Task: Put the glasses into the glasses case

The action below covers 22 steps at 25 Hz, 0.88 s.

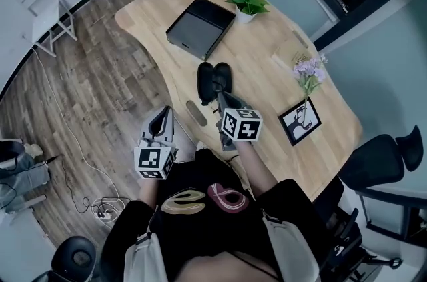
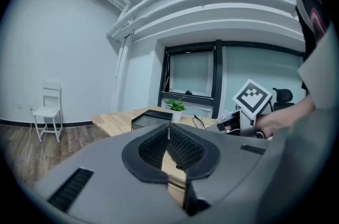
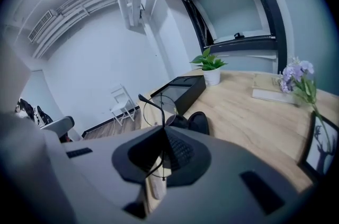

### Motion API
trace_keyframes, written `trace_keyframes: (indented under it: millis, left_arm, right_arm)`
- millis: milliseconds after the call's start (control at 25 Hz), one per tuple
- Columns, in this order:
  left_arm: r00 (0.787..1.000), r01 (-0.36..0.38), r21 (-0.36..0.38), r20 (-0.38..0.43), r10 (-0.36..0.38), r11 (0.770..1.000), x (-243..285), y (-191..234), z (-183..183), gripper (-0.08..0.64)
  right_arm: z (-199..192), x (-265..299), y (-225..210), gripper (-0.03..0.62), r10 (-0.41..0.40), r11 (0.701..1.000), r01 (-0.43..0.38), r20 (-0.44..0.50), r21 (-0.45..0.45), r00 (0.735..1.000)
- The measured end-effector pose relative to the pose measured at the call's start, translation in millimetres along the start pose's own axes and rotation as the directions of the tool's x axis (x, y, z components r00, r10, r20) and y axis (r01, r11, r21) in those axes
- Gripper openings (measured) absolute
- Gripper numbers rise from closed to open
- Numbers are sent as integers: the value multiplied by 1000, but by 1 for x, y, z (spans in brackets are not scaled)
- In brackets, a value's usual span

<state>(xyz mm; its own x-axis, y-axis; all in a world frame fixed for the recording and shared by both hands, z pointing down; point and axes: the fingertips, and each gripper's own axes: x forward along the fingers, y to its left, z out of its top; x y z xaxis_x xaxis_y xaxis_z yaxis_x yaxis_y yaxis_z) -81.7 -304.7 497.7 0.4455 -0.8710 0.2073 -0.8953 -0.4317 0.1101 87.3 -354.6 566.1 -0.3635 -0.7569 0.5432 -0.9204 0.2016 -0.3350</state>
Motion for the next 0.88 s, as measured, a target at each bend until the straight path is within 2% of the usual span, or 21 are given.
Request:
trace_keyframes:
  millis: [320,600,880]
  left_arm:
    - [999,-50,-4,-3,50,999,-8,14,-1,26]
    - [994,-105,-12,-18,105,994,-14,32,-5,26]
    - [992,-127,-13,-22,126,992,-15,36,-6,26]
  right_arm:
    - [10,28,-10,18,-10,999,12,-63,43,998]
    - [-2,55,-16,18,-8,997,20,-153,76,988]
    - [-5,74,-23,18,-2,991,27,-186,128,983]
